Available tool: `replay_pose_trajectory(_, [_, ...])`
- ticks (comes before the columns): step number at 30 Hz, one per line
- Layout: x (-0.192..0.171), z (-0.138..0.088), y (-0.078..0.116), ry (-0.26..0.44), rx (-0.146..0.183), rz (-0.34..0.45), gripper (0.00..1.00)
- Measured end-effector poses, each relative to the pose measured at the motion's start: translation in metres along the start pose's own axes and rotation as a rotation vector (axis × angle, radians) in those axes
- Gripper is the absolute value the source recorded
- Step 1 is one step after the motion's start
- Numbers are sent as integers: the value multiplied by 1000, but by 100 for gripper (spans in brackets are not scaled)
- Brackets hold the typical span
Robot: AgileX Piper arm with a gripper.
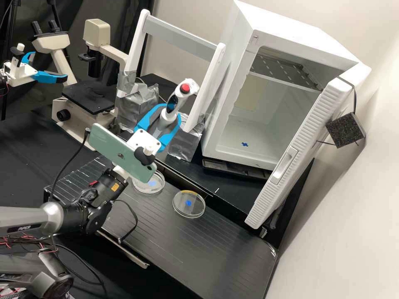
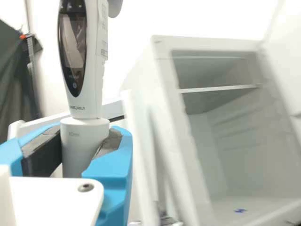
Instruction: Use the pipette
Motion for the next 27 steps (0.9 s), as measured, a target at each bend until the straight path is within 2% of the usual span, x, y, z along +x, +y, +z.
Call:
replay_pose_trajectory(5, [-14,10,12,-60,-54,55,0])
replay_pose_trajectory(10, [-27,16,15,-102,-71,98,0])
replay_pose_trajectory(16, [-34,18,16,-119,-81,116,0])
replay_pose_trajectory(27, [-36,19,18,-127,-77,144,0])
